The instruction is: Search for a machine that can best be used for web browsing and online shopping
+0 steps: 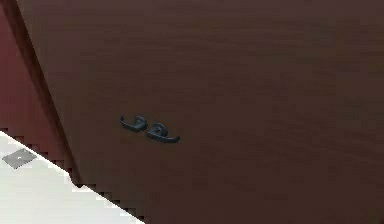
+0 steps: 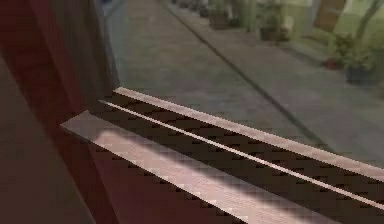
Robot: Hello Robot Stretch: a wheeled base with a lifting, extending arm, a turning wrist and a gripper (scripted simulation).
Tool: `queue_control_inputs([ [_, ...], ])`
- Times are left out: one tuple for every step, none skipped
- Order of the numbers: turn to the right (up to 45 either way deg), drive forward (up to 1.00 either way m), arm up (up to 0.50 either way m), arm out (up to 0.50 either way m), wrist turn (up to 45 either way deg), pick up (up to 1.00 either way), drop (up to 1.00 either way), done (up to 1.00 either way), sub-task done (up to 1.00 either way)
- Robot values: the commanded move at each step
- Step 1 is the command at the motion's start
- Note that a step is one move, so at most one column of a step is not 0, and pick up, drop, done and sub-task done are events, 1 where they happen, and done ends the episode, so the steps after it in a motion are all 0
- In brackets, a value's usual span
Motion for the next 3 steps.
queue_control_inputs([
  [-6.0,0.00,0.00,0.00,0.0,0.00,0.00,0.00,0.00],
  [-3.0,0.00,0.00,0.00,0.0,0.00,0.00,0.00,0.00],
  [0.0,0.20,0.00,0.00,0.0,0.00,0.00,0.00,0.00],
])
